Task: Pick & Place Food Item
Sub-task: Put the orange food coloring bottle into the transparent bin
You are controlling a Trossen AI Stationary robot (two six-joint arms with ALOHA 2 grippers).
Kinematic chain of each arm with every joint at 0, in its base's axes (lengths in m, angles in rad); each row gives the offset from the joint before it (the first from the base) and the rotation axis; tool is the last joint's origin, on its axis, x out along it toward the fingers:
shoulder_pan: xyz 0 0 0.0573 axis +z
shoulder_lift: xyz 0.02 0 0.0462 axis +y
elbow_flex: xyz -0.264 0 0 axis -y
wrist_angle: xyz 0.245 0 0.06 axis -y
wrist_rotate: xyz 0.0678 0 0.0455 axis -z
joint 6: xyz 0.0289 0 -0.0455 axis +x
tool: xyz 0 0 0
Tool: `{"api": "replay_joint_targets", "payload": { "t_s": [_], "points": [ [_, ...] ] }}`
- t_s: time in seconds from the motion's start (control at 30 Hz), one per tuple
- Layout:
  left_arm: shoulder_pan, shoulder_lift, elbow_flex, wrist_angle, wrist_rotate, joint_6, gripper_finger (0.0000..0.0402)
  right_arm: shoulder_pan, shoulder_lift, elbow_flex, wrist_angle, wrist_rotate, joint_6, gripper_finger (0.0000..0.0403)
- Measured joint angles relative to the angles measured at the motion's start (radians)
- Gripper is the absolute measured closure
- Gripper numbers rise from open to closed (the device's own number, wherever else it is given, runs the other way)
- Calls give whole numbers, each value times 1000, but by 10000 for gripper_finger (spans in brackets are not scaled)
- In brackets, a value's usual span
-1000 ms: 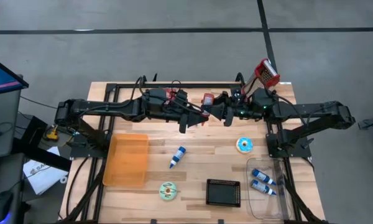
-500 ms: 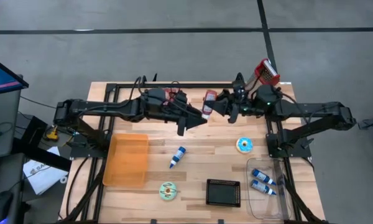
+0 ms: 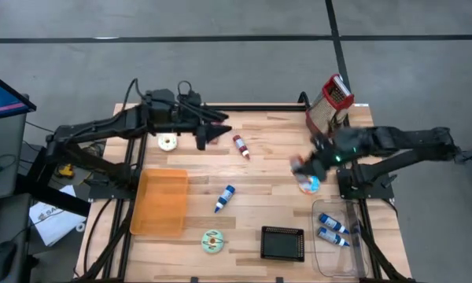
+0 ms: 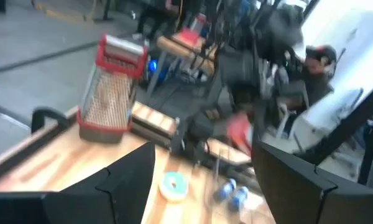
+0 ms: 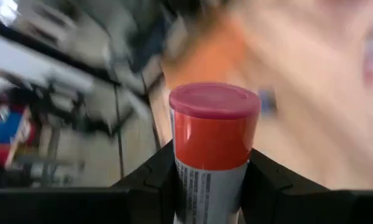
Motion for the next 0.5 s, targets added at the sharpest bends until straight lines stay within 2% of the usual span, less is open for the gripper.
{"api": "replay_joint_targets", "payload": {
  "t_s": [0.07,0.2,0.37,0.5],
  "points": [
    [12,-17,-1,-49,-13,5,139,106,-15,-3,-145,1,126,281],
    [12,-37,0,-88,-48,30,142,358,-7,-4,-309,41,394,281],
    [11,-35,-2,-141,-65,33,142,634,99,-5,-402,92,645,281],
    [11,-36,-46,-112,-73,41,143,761,218,-5,-414,114,761,281]
  ]
}}
